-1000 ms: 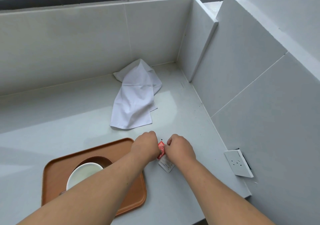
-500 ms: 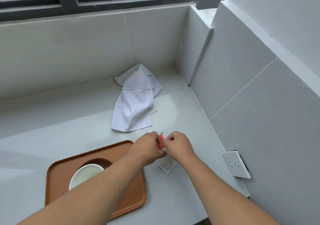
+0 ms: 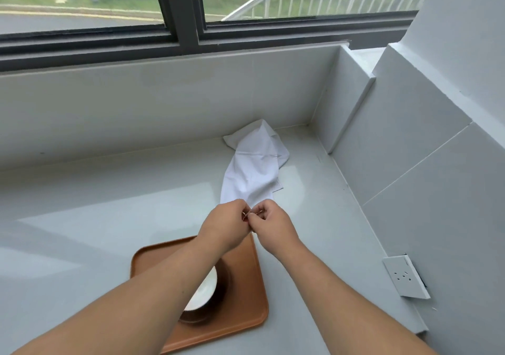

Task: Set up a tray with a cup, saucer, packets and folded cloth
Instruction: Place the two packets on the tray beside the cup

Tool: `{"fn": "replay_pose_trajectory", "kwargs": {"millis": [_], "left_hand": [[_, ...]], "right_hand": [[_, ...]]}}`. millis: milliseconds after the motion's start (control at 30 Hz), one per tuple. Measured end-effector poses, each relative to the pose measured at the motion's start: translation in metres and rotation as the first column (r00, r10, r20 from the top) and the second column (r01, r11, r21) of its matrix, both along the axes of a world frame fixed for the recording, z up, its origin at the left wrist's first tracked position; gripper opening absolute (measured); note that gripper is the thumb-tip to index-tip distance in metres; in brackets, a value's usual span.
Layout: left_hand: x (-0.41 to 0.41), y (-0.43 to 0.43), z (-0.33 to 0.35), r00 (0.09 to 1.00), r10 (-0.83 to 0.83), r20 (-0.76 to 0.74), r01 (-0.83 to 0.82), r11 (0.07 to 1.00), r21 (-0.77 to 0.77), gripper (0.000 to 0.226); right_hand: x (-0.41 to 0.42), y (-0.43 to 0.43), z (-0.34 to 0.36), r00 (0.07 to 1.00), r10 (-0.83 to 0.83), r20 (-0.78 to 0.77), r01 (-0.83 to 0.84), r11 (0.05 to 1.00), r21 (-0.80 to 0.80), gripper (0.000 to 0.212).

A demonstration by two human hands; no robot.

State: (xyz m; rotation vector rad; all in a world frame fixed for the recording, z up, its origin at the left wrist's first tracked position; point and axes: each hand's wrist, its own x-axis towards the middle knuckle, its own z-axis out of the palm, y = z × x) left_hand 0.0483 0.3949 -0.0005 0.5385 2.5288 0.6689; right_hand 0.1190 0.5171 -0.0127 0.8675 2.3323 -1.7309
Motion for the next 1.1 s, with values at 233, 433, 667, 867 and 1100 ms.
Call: {"fn": "replay_pose_trajectory", "kwargs": {"millis": [233, 433, 667, 867, 1100], "left_hand": [[-0.015, -0.035, -0.008, 0.958, 0.111, 0.264, -0.144, 0.983, 0.11, 0.017], [-0.025, -0.053, -0.016, 0.966, 0.083, 0.247, -0.098, 0.994, 0.049, 0.014], [-0.031, -0.052, -0.022, 0.992, -0.096, 0.088, 0.109, 0.981, -0.158, 0.008], [-0.03, -0.048, -0.038, 0.994, -0.105, 0.028, 0.109, 0.956, -0.271, 0.011], [-0.033, -0.042, -0.059, 0.999, -0.046, 0.022, 0.051, 0.945, -0.324, 0.019]], "right_hand": [[0.007, -0.02, -0.015, 0.992, 0.016, 0.126, -0.027, 0.996, 0.086, 0.009], [0.01, -0.036, -0.029, 0.97, 0.111, 0.218, -0.13, 0.989, 0.077, 0.028], [0.009, -0.039, -0.035, 0.963, 0.087, 0.257, -0.125, 0.983, 0.136, 0.032], [0.007, -0.04, -0.039, 0.941, 0.119, 0.318, -0.202, 0.948, 0.244, 0.033], [-0.003, -0.044, -0.049, 0.91, 0.121, 0.396, -0.27, 0.898, 0.348, 0.037]]}}
